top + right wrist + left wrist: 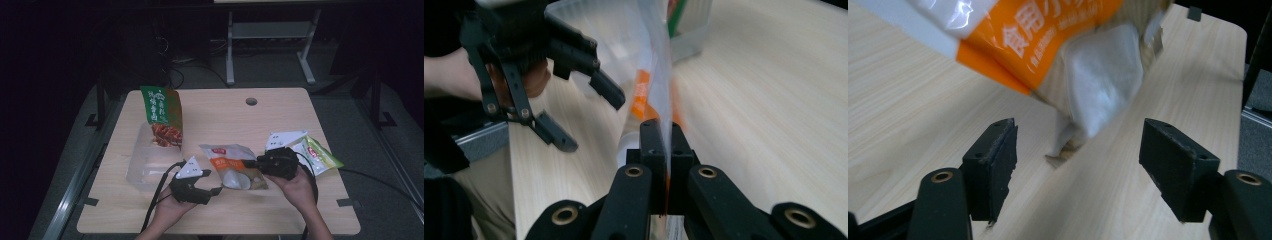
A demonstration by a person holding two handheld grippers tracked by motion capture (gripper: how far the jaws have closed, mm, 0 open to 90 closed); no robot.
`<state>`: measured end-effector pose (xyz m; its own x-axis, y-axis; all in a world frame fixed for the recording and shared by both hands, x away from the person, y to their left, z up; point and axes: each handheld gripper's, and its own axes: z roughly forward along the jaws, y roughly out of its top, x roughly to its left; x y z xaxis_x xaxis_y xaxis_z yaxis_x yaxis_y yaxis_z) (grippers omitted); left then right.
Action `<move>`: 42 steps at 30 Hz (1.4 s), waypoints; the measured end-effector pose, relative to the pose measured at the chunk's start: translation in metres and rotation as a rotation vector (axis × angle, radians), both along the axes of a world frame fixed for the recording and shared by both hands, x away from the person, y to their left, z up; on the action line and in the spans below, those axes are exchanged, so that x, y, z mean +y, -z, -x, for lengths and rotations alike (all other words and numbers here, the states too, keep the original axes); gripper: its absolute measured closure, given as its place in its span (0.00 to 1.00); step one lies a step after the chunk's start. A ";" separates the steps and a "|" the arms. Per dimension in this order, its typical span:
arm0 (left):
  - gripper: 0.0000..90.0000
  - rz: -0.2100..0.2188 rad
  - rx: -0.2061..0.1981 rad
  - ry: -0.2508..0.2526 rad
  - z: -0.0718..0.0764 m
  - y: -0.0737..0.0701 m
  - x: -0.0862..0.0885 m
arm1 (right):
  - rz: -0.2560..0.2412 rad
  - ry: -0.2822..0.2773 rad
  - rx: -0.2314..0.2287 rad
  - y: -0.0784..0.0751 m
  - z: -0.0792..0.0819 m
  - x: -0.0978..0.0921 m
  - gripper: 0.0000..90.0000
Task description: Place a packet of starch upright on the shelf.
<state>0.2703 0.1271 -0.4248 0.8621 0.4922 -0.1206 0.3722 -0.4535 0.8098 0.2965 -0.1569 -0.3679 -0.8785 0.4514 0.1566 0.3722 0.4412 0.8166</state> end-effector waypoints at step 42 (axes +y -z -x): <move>0.85 -0.011 0.077 0.011 -0.019 0.000 -0.016 | 0.080 -0.013 0.020 0.019 -0.005 0.010 1.00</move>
